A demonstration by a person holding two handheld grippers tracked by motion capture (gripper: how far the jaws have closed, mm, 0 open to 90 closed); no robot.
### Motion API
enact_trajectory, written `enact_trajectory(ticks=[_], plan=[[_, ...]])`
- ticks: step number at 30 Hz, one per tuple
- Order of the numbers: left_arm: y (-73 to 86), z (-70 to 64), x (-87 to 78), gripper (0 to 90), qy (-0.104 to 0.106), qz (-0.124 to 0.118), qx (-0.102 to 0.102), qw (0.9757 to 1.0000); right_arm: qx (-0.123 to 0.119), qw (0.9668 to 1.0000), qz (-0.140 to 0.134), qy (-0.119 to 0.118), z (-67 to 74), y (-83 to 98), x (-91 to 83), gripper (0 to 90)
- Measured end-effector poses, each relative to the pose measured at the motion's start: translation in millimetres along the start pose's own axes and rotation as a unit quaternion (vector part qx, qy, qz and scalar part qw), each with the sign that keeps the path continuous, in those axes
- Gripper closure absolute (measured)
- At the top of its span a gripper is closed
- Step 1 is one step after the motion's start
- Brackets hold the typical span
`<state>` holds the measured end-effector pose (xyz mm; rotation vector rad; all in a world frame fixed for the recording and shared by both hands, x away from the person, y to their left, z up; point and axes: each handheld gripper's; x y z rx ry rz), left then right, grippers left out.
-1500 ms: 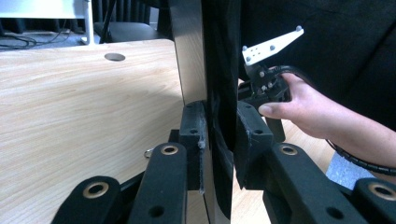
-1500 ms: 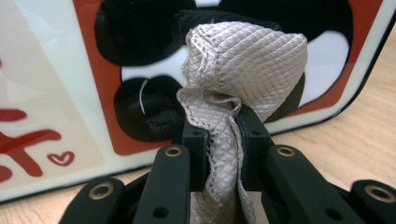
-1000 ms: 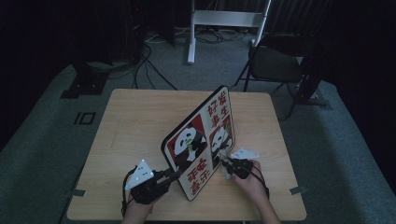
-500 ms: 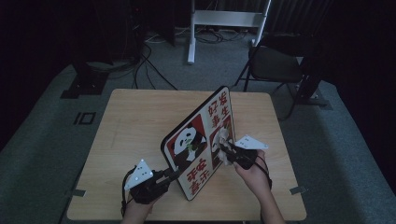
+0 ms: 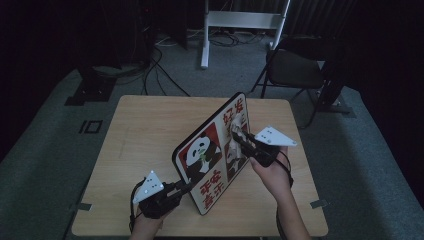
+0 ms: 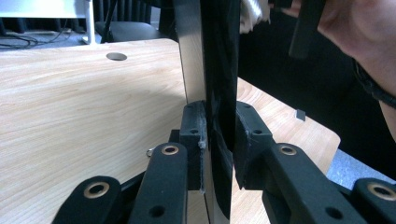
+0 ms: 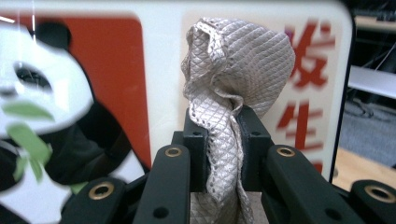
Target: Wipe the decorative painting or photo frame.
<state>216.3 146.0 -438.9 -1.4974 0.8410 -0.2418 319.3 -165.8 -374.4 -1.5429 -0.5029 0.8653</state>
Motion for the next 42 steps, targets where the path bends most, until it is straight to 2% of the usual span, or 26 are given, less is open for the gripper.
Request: enact_trajectory(ticks=[9, 16, 20, 26, 42], plan=[[0.1, 0.5, 0.0, 76.8, 0.001, -0.001, -0.001, 1.0000, -0.028, 0.9993, -0.018, -0.013, 8.4, -34.7, 9.0, 76.9], [-0.1, 0.7, -0.3, 76.9, 0.001, 0.000, 0.003, 1.0000, -0.043, 0.9987, -0.017, -0.021, 16.9, -46.2, 21.9, 76.6], [0.0, 0.8, -0.7, 76.8, -0.004, -0.001, 0.003, 1.0000, -0.046, 0.9988, -0.007, -0.018, 17.3, -43.1, 28.3, 76.5], [-0.2, 0.9, -0.7, 76.8, -0.003, 0.000, 0.003, 1.0000, -0.044, 0.9989, 0.002, -0.015, 15.7, -34.9, 27.9, 76.6], [0.3, 0.9, -0.2, 76.7, -0.001, -0.002, 0.001, 1.0000, -0.034, 0.9988, 0.035, -0.011, 11.0, -0.3, 27.0, 76.5]])
Point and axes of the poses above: each handheld gripper's, and its own axes: x roughly forward along the jaws, y roughly out of its underside, z roughly to its left, and after that the axes turned 10 degrees about -y, right-handed
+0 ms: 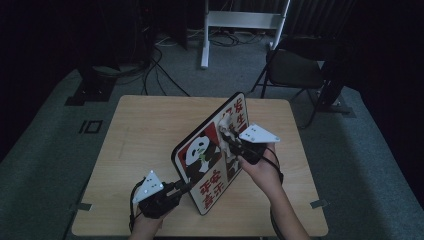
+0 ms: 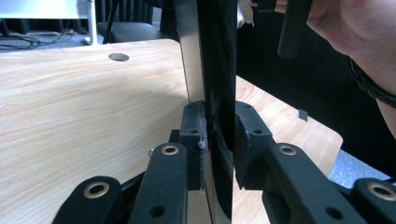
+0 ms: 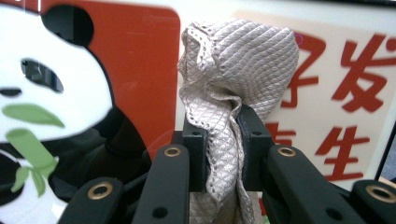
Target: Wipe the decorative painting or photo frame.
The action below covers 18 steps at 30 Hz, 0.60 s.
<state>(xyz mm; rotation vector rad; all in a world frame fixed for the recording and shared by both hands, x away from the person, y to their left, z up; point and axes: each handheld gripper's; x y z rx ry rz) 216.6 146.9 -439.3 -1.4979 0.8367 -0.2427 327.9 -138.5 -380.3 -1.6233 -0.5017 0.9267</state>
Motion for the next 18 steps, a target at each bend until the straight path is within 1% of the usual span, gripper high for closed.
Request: enact_trajectory(ticks=[6, 8, 18], plan=[[-0.3, 0.6, 0.2, 76.6, 0.004, 0.002, -0.001, 1.0000, 0.009, 1.0000, 0.005, 0.000, -0.1, 10.5, 0.2, 76.5], [-0.2, 0.4, 0.3, 76.5, 0.005, 0.002, 0.000, 1.0000, 0.008, 0.9999, 0.009, 0.000, 0.0, 14.4, 0.2, 76.5], [-0.1, -0.2, 0.3, 76.4, 0.004, 0.001, -0.001, 1.0000, 0.023, 0.9994, 0.026, -0.001, -1.6, 35.9, 0.1, 76.4]])
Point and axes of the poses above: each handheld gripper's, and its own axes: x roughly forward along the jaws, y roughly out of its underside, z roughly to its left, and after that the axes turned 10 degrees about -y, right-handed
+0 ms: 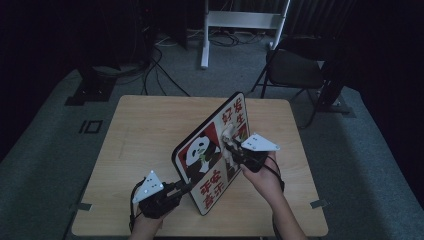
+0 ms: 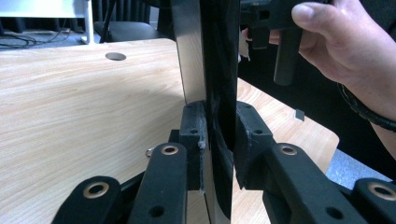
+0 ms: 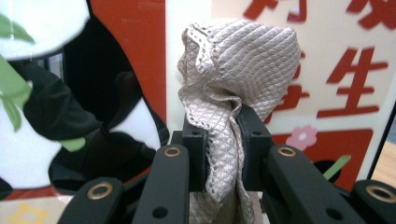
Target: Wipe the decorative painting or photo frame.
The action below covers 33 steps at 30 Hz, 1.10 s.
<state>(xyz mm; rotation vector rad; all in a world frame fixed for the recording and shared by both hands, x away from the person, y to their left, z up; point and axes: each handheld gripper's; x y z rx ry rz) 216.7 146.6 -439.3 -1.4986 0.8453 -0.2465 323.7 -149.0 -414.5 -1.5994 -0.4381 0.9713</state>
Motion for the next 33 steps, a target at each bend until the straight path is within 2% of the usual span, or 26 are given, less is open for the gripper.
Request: enact_trajectory(ticks=[23, 33], plan=[[0.0, 0.2, 0.2, 76.3, 0.003, 0.000, -0.001, 1.0000, 0.023, 0.9991, 0.035, 0.004, -4.7, 38.5, 2.7, 76.5], [0.1, 0.2, 0.2, 76.3, 0.004, 0.000, -0.002, 1.0000, 0.040, 0.9972, 0.063, 0.004, -7.4, 65.9, 4.7, 76.4]])
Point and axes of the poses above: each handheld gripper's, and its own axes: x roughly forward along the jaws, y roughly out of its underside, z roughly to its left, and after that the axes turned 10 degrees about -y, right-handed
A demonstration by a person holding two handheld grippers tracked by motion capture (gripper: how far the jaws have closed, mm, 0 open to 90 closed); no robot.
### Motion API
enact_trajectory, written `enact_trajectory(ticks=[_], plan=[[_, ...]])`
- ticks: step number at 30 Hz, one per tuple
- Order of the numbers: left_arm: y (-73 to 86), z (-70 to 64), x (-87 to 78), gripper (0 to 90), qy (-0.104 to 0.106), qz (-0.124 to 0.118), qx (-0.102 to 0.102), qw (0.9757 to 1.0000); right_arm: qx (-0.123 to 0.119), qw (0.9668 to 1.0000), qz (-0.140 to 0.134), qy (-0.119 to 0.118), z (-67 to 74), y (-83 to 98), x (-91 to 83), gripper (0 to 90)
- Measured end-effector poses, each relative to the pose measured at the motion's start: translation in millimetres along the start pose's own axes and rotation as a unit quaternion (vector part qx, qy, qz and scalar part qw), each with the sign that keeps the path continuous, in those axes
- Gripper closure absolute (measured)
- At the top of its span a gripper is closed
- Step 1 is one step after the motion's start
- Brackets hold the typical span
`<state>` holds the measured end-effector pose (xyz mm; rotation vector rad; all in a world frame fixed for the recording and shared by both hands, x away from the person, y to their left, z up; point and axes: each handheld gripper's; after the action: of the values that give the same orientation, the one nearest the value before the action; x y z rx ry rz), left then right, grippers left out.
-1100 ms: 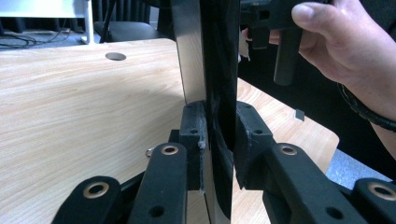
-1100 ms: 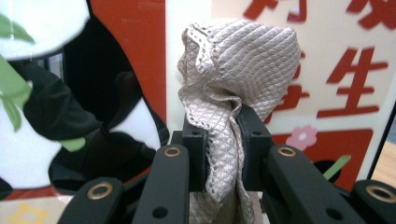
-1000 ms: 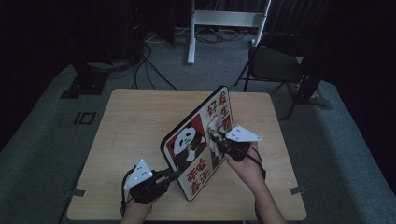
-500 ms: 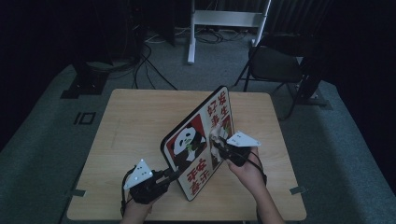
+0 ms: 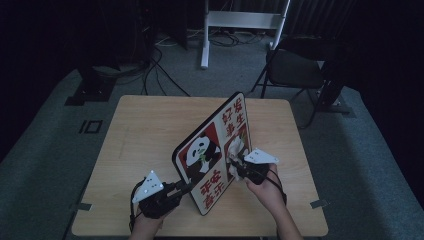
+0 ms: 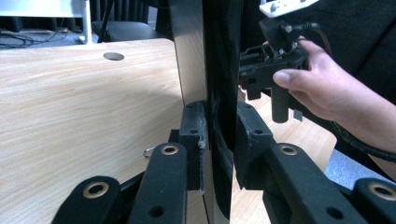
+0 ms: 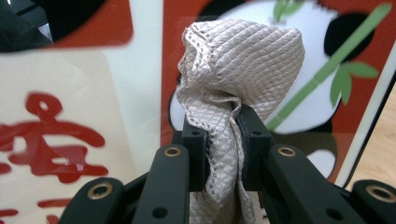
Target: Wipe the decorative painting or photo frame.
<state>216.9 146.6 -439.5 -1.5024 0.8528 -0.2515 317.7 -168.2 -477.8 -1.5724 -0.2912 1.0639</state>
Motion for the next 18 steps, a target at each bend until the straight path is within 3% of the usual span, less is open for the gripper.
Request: enact_trajectory(ticks=[18], plan=[[0.1, -0.4, 0.1, 76.2, 0.003, 0.000, -0.001, 1.0000, 0.017, 0.9993, 0.033, 0.003, -3.9, 28.6, 6.8, 76.4]])
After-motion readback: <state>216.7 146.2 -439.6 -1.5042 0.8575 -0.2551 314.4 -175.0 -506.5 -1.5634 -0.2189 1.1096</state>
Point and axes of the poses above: each handheld gripper's, and its own axes: x roughly forward along the jaws, y roughly out of its underside, z roughly to its left, and after that the axes turned 10 degrees about -y, right-handed
